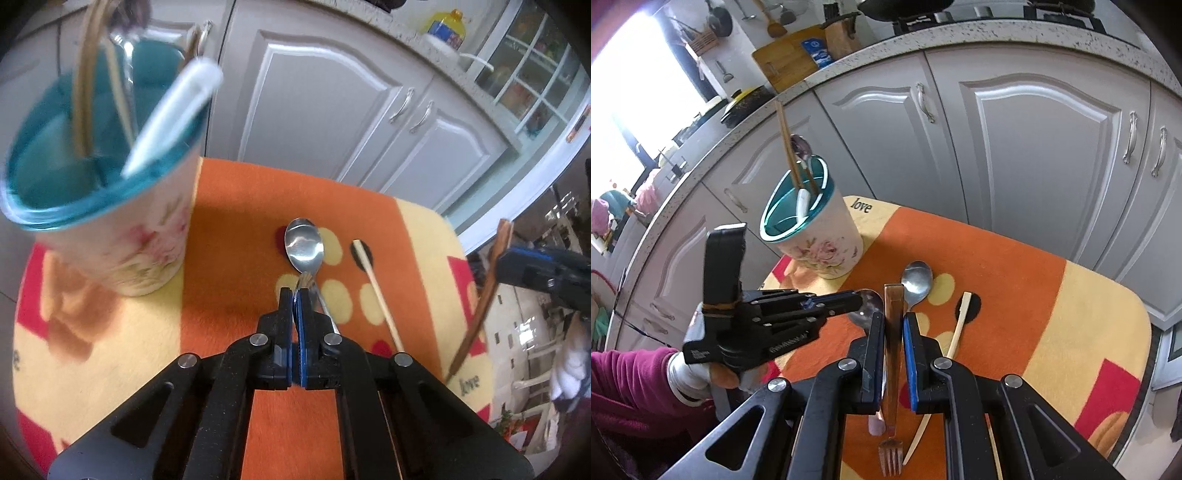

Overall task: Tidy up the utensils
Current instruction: 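Carry the metal spoon with the left tool to the cup while the right tool carries the fork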

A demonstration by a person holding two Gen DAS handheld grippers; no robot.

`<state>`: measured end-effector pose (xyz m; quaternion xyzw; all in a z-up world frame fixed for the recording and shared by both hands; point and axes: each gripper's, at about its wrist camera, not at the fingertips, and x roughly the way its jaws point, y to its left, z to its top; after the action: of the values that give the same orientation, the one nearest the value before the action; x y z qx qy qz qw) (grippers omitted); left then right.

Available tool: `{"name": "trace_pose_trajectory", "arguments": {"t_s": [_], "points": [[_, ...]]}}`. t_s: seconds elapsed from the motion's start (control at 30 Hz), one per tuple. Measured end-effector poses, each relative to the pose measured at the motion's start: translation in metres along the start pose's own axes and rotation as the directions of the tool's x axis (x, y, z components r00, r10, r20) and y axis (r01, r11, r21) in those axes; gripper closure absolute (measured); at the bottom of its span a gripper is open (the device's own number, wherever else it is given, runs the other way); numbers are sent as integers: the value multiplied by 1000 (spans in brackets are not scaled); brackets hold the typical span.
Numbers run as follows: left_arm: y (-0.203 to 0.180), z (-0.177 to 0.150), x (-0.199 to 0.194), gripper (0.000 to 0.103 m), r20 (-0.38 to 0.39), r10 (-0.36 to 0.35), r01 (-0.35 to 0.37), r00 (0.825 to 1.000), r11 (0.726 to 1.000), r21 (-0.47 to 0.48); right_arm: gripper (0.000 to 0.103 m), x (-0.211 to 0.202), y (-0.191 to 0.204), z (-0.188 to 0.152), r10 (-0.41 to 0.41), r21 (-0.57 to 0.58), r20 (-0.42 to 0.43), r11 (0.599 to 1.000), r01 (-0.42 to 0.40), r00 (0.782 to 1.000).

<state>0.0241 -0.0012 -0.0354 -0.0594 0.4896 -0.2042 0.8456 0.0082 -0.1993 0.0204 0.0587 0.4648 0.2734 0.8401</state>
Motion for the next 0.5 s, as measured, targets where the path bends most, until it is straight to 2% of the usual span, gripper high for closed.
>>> {"name": "trace_pose_trajectory", "arguments": {"t_s": [0.2, 0.5], "points": [[-7, 2, -49, 102, 75, 19, -23, 997, 998, 56, 94, -25, 17, -3, -11, -35, 44, 999, 12, 999], [-3, 23, -116, 102, 186, 38, -50, 982, 997, 63, 94, -53, 40, 7, -18, -81, 109, 996, 27, 994]]}}
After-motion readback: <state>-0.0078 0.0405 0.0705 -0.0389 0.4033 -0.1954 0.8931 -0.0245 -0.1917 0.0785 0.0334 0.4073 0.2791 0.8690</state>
